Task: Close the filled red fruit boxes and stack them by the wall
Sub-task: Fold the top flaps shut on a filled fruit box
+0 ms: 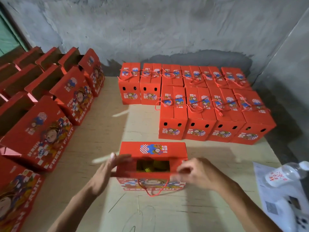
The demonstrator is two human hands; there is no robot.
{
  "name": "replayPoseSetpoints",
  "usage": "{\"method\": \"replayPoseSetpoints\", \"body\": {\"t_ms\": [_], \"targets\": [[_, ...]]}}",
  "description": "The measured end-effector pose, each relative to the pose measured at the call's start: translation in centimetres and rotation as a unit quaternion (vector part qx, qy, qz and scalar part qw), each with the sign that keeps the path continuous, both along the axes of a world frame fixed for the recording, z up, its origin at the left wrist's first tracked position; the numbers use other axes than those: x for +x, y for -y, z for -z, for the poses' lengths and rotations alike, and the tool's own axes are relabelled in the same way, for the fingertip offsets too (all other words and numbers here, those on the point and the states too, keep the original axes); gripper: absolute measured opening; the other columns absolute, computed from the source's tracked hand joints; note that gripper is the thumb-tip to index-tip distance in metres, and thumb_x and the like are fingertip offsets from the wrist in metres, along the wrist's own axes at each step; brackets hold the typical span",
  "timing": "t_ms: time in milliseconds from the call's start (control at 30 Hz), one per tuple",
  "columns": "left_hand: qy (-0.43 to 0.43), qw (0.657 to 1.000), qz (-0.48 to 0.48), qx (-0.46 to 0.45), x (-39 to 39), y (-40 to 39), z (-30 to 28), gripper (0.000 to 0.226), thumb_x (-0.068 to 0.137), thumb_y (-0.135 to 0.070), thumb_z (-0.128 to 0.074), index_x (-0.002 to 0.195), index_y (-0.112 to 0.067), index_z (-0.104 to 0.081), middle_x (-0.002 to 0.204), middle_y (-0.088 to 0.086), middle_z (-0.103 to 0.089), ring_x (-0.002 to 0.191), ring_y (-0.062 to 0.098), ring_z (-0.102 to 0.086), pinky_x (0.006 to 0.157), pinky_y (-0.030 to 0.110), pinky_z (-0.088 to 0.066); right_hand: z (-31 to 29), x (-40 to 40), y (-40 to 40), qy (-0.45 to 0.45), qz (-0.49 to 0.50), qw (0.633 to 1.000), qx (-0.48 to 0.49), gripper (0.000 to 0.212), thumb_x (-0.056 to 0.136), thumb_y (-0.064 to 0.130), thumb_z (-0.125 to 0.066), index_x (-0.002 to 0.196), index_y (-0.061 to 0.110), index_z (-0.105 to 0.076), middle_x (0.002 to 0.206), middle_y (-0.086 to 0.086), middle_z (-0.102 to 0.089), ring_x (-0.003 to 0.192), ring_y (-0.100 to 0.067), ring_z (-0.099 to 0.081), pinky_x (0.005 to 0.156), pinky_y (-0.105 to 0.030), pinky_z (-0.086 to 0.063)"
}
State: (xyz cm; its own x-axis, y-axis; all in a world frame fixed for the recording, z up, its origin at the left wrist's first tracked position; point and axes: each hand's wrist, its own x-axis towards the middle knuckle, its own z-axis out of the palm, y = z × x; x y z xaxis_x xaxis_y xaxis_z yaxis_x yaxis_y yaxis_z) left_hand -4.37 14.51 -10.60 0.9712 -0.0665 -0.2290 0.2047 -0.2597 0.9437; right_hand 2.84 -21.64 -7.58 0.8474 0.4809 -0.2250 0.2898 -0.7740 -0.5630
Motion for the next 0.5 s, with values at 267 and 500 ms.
{"method": "replayPoseSetpoints", "body": {"t_ms": [267,500], "targets": [[0.215,0.854,-0.087,0.466,0.8,5.7,3.7,0.06,0.097,-0.065,-0.046,0.143,-0.028,-0.055,0.155,0.003,-0.045,0.135,0.035,-0.046,0.124,0.057,-0.019,6.5,0.6,-3.4,0.273,0.08,0.951,0.117,0.031,0.099,0.033,-0.068,0.121,0.013,-0.074,0.142,0.0,-0.061,0.133,-0.019,-0.055,0.111,-0.049,-0.044],[0.316,0.847,-0.136,0.405,2.3,6.7,5.4,0.038,0.1,-0.054,-0.056,0.113,-0.019,-0.065,0.125,-0.002,-0.063,0.118,0.027,-0.058,0.108,0.042,-0.041,7.2,0.0,-3.7,0.259,0.16,0.926,0.222,0.031,0.1,0.039,-0.061,0.092,0.014,-0.077,0.132,0.007,-0.065,0.124,-0.01,-0.058,0.105,-0.042,-0.047]]}}
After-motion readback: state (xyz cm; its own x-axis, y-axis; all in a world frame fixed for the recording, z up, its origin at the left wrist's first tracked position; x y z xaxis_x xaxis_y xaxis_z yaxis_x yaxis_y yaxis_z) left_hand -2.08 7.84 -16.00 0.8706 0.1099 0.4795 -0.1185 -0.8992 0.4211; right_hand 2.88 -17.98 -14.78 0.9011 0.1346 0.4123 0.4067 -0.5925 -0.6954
